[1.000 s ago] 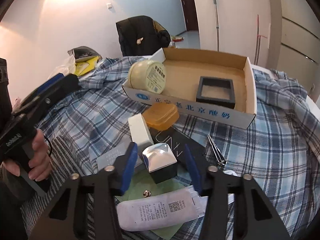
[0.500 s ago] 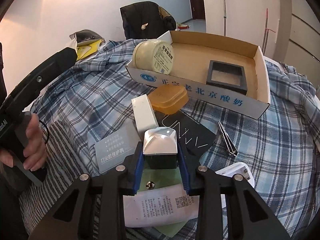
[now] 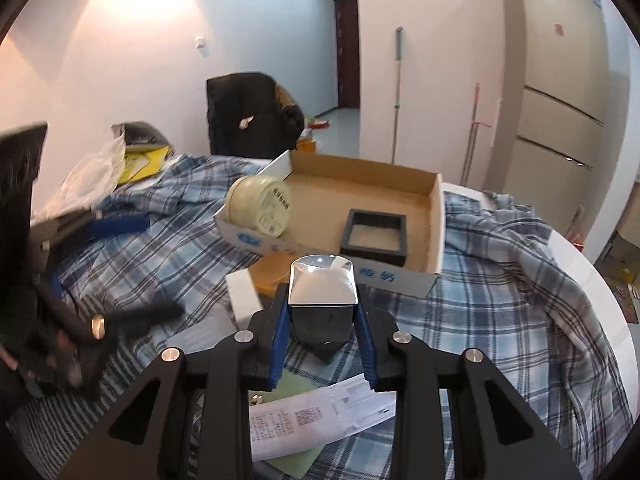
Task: Organize rigid objects
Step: 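Grasp the grey card box with the left gripper while the right gripper holds the block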
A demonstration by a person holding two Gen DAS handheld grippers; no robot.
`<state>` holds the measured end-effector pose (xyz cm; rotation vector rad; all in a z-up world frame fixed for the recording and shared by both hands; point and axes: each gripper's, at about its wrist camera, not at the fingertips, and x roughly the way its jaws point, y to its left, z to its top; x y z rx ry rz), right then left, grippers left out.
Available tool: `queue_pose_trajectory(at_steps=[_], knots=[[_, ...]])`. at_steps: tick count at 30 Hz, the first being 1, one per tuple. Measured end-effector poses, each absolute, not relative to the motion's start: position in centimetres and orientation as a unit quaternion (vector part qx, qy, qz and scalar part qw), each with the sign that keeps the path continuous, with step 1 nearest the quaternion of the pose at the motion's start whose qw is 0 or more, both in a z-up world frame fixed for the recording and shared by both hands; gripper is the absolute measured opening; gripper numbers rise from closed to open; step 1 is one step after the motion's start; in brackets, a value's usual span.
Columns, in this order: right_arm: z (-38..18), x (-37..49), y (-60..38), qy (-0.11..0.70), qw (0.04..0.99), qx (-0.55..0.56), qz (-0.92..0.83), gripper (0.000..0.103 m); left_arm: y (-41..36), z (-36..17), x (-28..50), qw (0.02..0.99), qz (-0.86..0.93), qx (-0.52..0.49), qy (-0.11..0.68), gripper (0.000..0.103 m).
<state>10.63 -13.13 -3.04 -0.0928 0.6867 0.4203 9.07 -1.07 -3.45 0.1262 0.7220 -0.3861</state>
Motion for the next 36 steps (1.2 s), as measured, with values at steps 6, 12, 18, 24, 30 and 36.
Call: queue_pose_trajectory(at_steps=[6, 12, 18, 24, 30, 36], knots=[[-2.4, 10.2, -13.2, 0.306, 0.930, -0.058, 0.196, 0.029, -2.3, -5.6, 10.4, 0.885, -0.200, 0.077, 0.414, 0.098], [-2.5, 10.2, -13.6, 0.311, 0.929, -0.051, 0.196, 0.029, -3.0, -8.2, 11.4, 0.856, -0.213, 0.096, 0.461, 0.083], [-2.7, 10.4, -13.8, 0.317, 0.927, -0.046, 0.195, 0.029, -3.6, -9.2, 11.8, 0.836, -0.226, 0.110, 0.488, 0.071], [-2.8, 10.6, -13.9, 0.323, 0.925, -0.042, 0.196, 0.029, -3.9, -9.6, 11.7, 0.828, -0.244, 0.106, 0.493, 0.053], [-2.8, 10.6, -13.9, 0.322, 0.925, -0.042, 0.195, 0.029, -3.9, -9.4, 11.5, 0.829, -0.246, 0.103, 0.491, 0.049], [-2.7, 10.7, -14.3, 0.319, 0.927, -0.036, 0.192, 0.029, -3.2, -8.1, 10.7, 0.834, -0.258, 0.089, 0.480, 0.049]])
